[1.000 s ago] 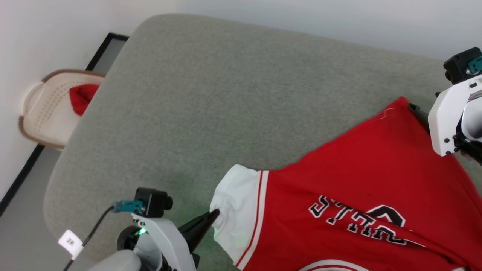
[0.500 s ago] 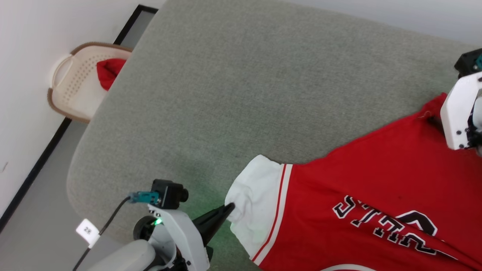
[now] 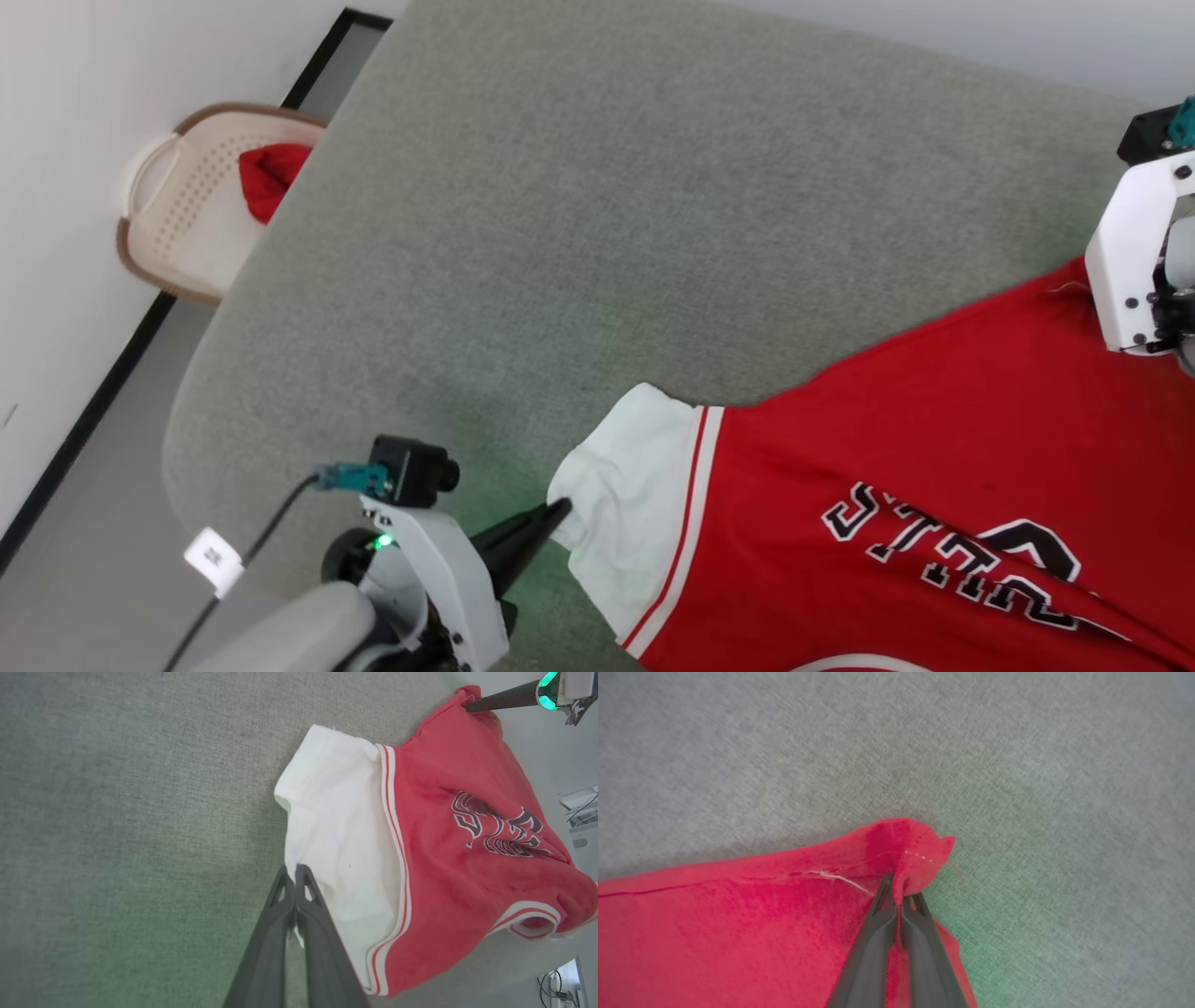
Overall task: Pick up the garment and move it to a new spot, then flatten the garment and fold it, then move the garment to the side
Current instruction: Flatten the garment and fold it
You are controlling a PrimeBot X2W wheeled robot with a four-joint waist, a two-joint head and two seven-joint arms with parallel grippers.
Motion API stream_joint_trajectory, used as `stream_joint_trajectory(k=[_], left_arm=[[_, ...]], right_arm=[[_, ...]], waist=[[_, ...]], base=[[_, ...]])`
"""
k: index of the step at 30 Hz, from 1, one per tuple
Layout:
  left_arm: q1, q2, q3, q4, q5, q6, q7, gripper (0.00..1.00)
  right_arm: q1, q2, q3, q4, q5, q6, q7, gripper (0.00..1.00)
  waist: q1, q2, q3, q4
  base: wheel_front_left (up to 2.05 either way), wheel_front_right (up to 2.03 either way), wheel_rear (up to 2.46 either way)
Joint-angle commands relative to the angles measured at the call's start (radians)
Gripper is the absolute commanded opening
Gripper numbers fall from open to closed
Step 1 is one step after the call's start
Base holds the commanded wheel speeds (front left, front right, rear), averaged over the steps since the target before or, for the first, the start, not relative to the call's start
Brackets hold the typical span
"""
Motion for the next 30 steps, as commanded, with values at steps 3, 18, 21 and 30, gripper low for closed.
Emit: stream_joint_trajectory(k=[3,18,21,30], left_arm=[[-0.033,0.033,0.01,-0.016,-0.022,0.002,0.047,0.0],[-0.429,0.151,0.08,-0.033,0.004,0.041,0.354,0.0],[-0.537,0.134,0.08,0.035,0.033,0.029,0.407,0.0],[-0.778,0.086,0.089,0.238,0.11,-0.011,0.441,0.0]], right_arm=[[-0.003,0.019,0.011,0.016,0.021,-0.001,-0.01,0.0],[-0.107,0.05,0.024,-0.061,0.064,-0.001,-0.199,0.0],[-0.129,0.062,0.018,-0.062,0.054,-0.001,-0.256,0.0],[-0.213,0.118,-0.012,-0.033,0.015,-0.001,-0.402,0.0]], waist=[[0.0,0.0,-0.047,-0.033],[0.0,0.0,-0.254,-0.14],[0.0,0.0,-0.289,-0.161],[0.0,0.0,-0.343,-0.228]], base=[[0.0,0.0,0.0],[0.0,0.0,0.0],[0.0,0.0,0.0],[0.0,0.0,0.0]])
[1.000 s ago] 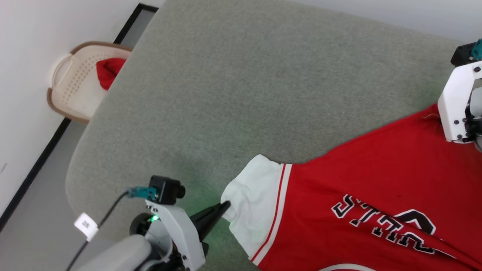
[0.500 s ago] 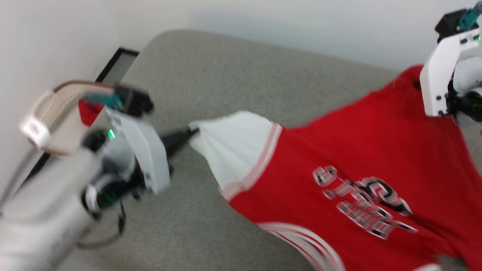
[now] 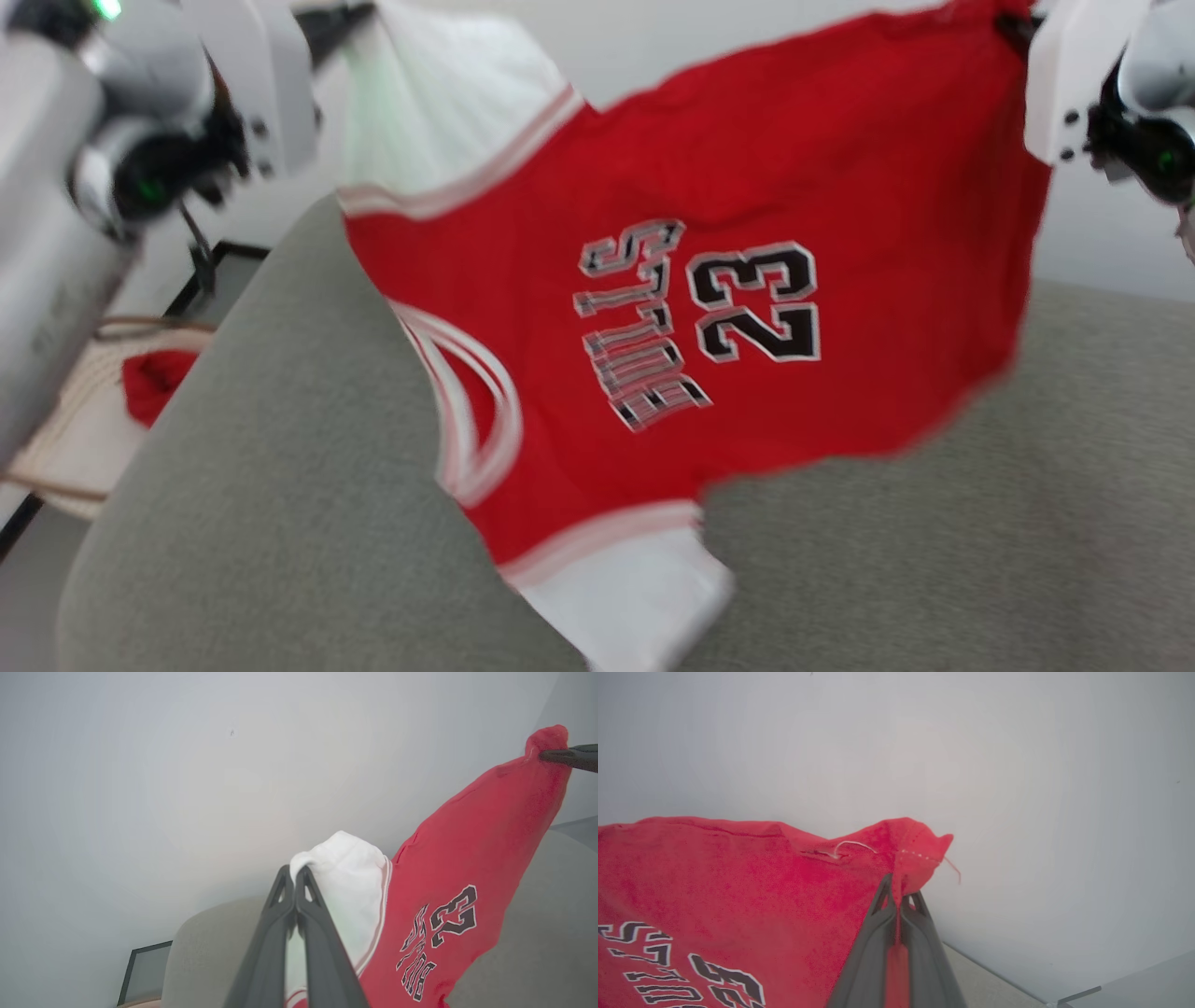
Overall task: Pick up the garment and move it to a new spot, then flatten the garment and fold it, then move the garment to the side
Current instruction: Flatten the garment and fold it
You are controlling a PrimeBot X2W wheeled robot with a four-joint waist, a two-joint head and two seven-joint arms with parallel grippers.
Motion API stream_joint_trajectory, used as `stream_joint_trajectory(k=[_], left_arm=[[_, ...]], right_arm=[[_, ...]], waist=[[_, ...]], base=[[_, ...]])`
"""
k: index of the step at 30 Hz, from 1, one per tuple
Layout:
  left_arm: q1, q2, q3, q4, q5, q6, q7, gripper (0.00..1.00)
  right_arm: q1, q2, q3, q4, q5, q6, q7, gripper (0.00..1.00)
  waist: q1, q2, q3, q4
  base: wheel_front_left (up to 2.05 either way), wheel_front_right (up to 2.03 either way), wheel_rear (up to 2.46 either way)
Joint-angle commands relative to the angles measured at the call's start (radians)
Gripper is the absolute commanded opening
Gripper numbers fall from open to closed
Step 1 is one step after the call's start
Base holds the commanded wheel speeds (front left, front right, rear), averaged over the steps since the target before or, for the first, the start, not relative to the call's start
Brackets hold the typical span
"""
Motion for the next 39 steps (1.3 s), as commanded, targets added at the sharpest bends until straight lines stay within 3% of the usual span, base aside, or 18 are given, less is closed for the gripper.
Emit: stream_joint_trajectory(k=[1,8,17,27,33,39], left_arm=[[-0.02,-0.006,0.003,0.016,0.007,-0.004,-0.008,0.0],[-0.158,-0.038,0.002,0.145,0.059,-0.033,-0.052,0.0],[-0.251,-0.049,-0.016,0.234,0.075,-0.044,-0.092,0.0],[-0.379,-0.013,-0.023,0.255,0.104,-0.045,-0.203,0.0],[-0.485,-0.027,-0.031,0.334,0.186,-0.042,-0.348,0.0],[-0.691,-0.093,-0.012,0.388,0.282,-0.029,-0.563,0.0]], right_arm=[[-0.011,0.007,-0.005,0.005,-0.013,-0.001,-0.015,0.0],[-0.074,0.059,-0.03,0.048,-0.042,-0.001,-0.077,0.0],[-0.118,0.067,-0.048,0.046,-0.035,-0.001,-0.08,0.0],[-0.238,0.06,-0.084,0.059,-0.097,-0.001,-0.107,0.0],[-0.33,0.13,-0.122,0.166,-0.226,-0.001,-0.292,0.0],[-0.5,0.146,-0.193,0.292,-0.411,-0.001,-0.588,0.0]], waist=[[0.0,-0.0001,-0.037,-0.045],[0.0,-0.0001,-0.049,-0.094],[0.0,-0.0001,-0.011,-0.145],[0.0,-0.0001,0.227,-0.207],[0.0,-0.0001,0.395,-0.269],[0.0,-0.0001,0.569,-0.253]], base=[[0.0,0.0,0.0],[0.0,0.0,0.0],[0.0,0.0,0.0],[0.0,0.0,0.0],[0.0,0.0,0.0],[0.0,0.0,0.0]])
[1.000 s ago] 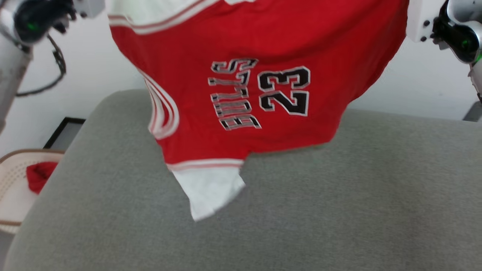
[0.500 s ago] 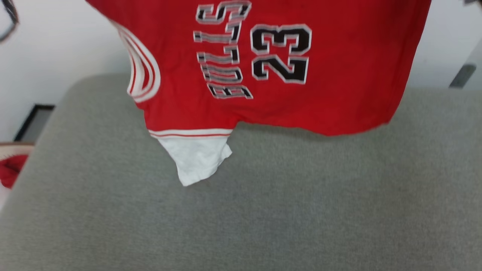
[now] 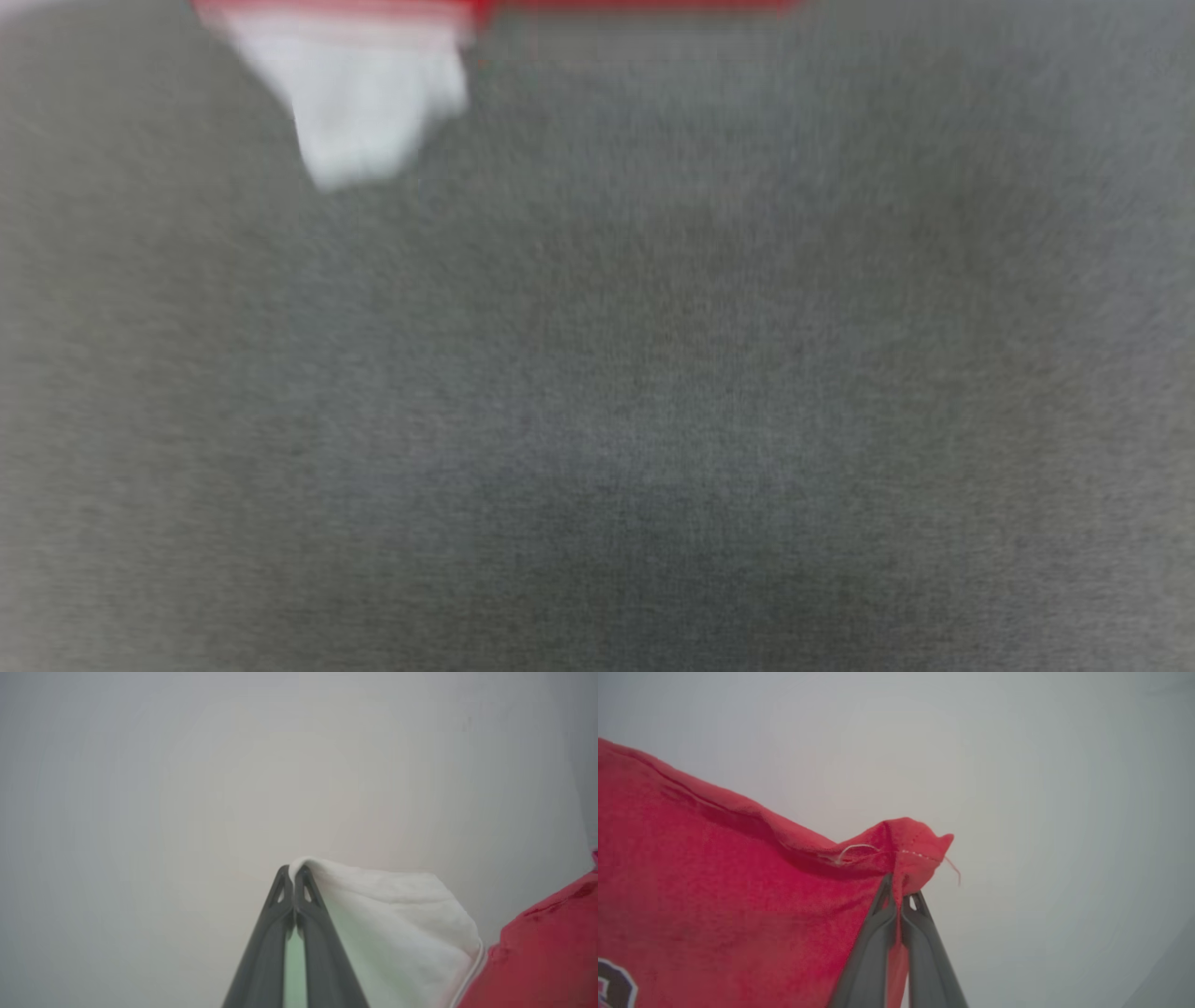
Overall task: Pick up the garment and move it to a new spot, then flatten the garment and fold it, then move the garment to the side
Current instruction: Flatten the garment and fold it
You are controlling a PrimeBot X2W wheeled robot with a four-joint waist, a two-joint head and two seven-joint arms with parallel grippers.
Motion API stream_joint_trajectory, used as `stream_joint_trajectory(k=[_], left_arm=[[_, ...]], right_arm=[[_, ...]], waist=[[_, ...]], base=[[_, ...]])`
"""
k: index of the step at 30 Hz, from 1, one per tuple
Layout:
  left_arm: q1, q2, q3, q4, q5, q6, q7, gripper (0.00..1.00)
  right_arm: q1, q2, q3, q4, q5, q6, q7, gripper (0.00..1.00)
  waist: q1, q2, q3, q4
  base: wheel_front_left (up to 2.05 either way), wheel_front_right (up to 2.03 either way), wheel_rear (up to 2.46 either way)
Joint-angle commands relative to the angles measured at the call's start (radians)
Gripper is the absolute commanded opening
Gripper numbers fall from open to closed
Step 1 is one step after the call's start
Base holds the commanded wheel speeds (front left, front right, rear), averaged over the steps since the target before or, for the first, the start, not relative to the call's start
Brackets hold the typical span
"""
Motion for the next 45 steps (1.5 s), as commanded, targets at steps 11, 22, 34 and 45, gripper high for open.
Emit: stream_joint_trajectory(k=[11,22,34,45], left_arm=[[-0.047,-0.042,0.101,-0.036,-0.002,-0.013,-0.142,0.0],[0.244,-0.046,0.096,-0.121,-0.054,-0.012,-0.127,0.0],[0.478,0.095,-0.151,-0.324,-0.344,-0.012,0.142,0.0],[0.788,0.245,-0.284,-0.55,-0.497,-0.012,0.214,0.0]], right_arm=[[-0.002,-0.061,-0.234,-0.098,-0.379,-0.001,-0.041,0.0],[0.198,0.0,-0.38,-0.091,-0.487,-0.001,-0.041,0.0],[0.388,-0.011,-0.235,-0.013,-0.293,-0.001,-0.025,0.0],[0.791,-0.184,0.011,-0.284,0.097,-0.001,0.152,0.0]], waist=[[0.0,0.0,0.433,0.07],[0.0,0.0,0.319,0.131],[0.0,0.0,0.052,0.167],[0.0,0.0,-0.178,0.158]], base=[[0.0,0.0,0.0],[0.0,0.0,0.0],[0.0,0.0,0.0],[0.0,0.0,0.0]])
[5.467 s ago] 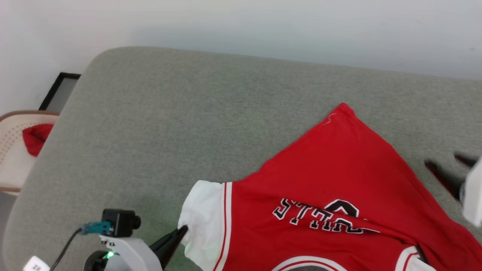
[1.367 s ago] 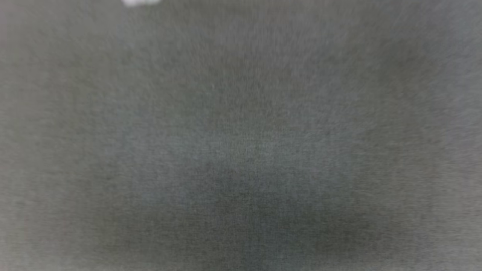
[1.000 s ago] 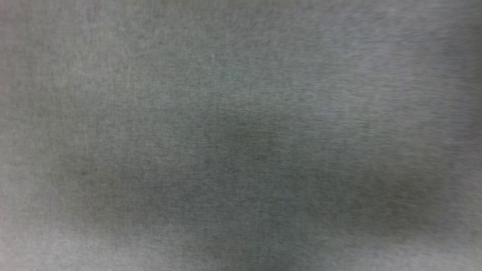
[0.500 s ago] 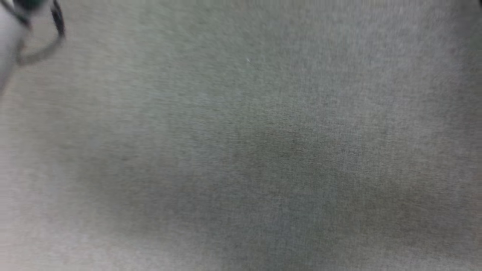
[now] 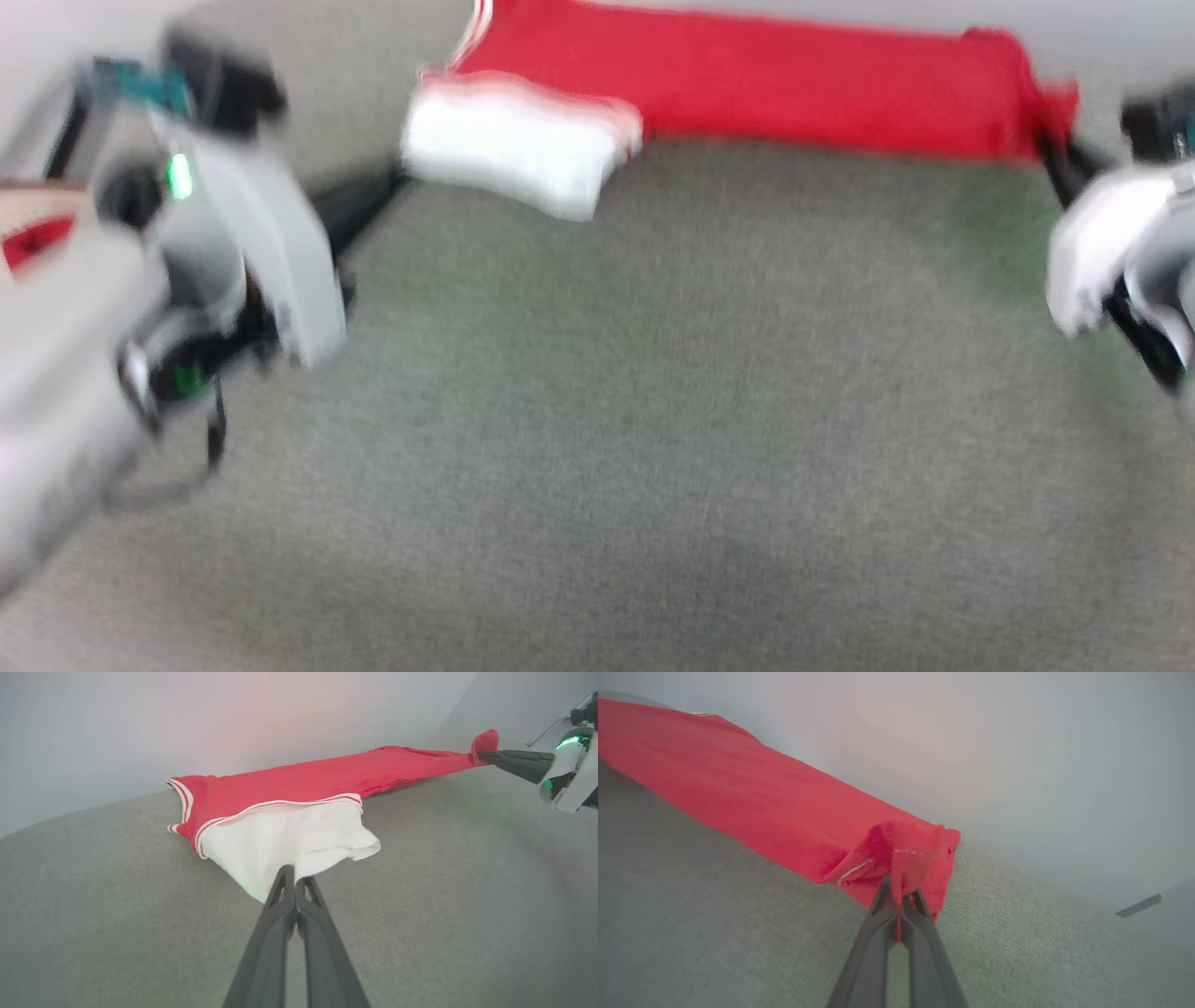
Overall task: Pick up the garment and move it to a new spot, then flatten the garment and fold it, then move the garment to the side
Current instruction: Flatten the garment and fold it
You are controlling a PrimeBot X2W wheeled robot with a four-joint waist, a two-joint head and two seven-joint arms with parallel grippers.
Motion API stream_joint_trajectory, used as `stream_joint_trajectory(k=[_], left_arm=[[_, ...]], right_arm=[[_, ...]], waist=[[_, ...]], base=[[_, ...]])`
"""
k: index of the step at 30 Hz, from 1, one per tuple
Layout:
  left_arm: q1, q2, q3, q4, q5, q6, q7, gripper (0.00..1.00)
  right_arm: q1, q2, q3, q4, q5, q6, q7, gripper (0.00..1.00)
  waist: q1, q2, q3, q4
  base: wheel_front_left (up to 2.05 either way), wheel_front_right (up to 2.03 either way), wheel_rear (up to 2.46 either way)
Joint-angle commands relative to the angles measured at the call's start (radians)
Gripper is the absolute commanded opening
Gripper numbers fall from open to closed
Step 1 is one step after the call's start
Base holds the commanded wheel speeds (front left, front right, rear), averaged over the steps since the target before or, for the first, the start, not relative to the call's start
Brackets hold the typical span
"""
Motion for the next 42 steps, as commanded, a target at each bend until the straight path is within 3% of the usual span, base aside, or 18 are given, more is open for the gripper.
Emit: stream_joint_trajectory(k=[1,6,11,19,32,37,42], left_arm=[[0.039,0.013,-0.006,-0.021,-0.007,0.009,-0.004,0.0],[0.229,0.105,-0.036,-0.189,-0.048,0.087,-0.029,0.0],[0.4,0.189,-0.053,-0.358,-0.055,0.187,-0.075,0.0],[0.621,0.288,-0.062,-0.529,-0.108,0.327,-0.151,0.0],[0.869,0.358,-0.068,-0.683,-0.214,0.484,-0.196,0.0],[0.821,0.402,-0.05,-0.738,-0.17,0.518,-0.176,0.0],[0.712,0.45,-0.01,-0.77,-0.093,0.522,-0.113,0.0]], right_arm=[[0.042,-0.029,0.02,-0.028,0.03,-0.001,0.016,0.0],[0.241,-0.199,0.098,-0.242,0.196,-0.001,0.093,0.0],[0.415,-0.319,0.12,-0.419,0.3,-0.001,0.138,0.0],[0.68,-0.422,0.09,-0.608,0.388,-0.001,0.192,0.0],[0.985,-0.49,-0.022,-0.793,0.46,-0.001,0.27,0.0],[1.018,-0.473,-0.093,-0.848,0.437,-0.001,0.291,0.0],[0.984,-0.44,-0.169,-0.903,0.39,-0.001,0.339,0.0]], waist=[[0.0,0.0,-0.139,0.001],[0.0,0.0,-0.2,-0.01],[0.0,0.0,-0.23,-0.015],[0.0,0.0,-0.246,-0.021],[0.0,0.0,-0.219,-0.022],[0.0,0.0,-0.202,-0.033],[0.0,0.0,-0.178,-0.054]], base=[[0.0,0.0,0.0],[0.0,0.0,0.0],[0.0,0.0,0.0],[0.0,0.0,0.0],[0.0,0.0,0.0],[0.0,0.0,0.0],[0.0,0.0,0.0]])
